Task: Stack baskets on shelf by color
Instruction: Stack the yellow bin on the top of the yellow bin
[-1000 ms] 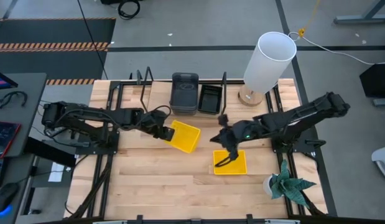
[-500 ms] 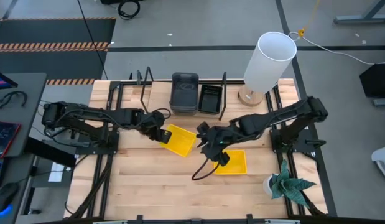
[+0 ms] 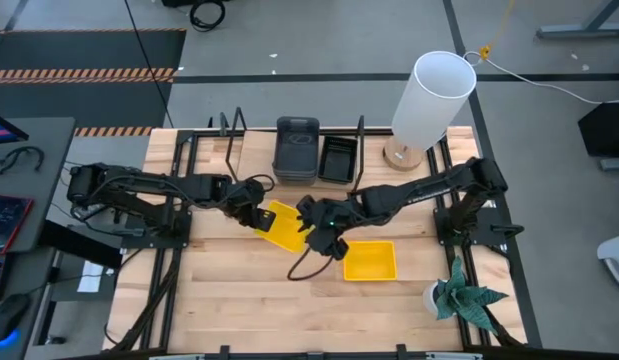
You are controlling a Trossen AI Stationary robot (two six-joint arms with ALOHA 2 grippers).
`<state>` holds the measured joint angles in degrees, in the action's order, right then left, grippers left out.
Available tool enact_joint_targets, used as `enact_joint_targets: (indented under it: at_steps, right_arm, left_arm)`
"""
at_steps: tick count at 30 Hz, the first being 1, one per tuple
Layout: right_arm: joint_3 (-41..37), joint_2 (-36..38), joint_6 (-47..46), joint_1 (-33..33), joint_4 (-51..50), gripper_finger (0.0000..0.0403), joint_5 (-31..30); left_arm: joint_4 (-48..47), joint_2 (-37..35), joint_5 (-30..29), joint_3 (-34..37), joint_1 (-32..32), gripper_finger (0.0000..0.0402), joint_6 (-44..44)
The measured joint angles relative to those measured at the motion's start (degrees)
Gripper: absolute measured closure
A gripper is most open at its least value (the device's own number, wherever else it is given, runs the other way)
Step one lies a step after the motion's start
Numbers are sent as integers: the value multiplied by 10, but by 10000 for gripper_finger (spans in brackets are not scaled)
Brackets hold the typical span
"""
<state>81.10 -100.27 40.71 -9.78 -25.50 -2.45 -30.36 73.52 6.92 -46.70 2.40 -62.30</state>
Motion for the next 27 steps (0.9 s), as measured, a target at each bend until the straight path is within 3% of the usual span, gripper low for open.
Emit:
enact_joint_targets:
  at_steps: [7, 16, 19, 22, 27]
  right_arm:
    - [-1, -16, 1, 20, 0, 282, 40]
    - [-1, -46, 17, 27, -5, 384, 56]
    - [-1, -48, 19, 27, -6, 392, 58]
    - [-1, -47, 15, 27, -8, 381, 56]
    - [-1, -44, 15, 26, -29, 390, 55]
  left_arm:
    - [4, 0, -4, 0, 0, 391, 39]
    - [11, 0, -16, 1, 1, 376, 52]
    - [15, 0, -25, 1, 1, 371, 75]
    - [21, 0, -34, 1, 1, 343, 88]
    - [56, 0, -35, 1, 1, 260, 108]
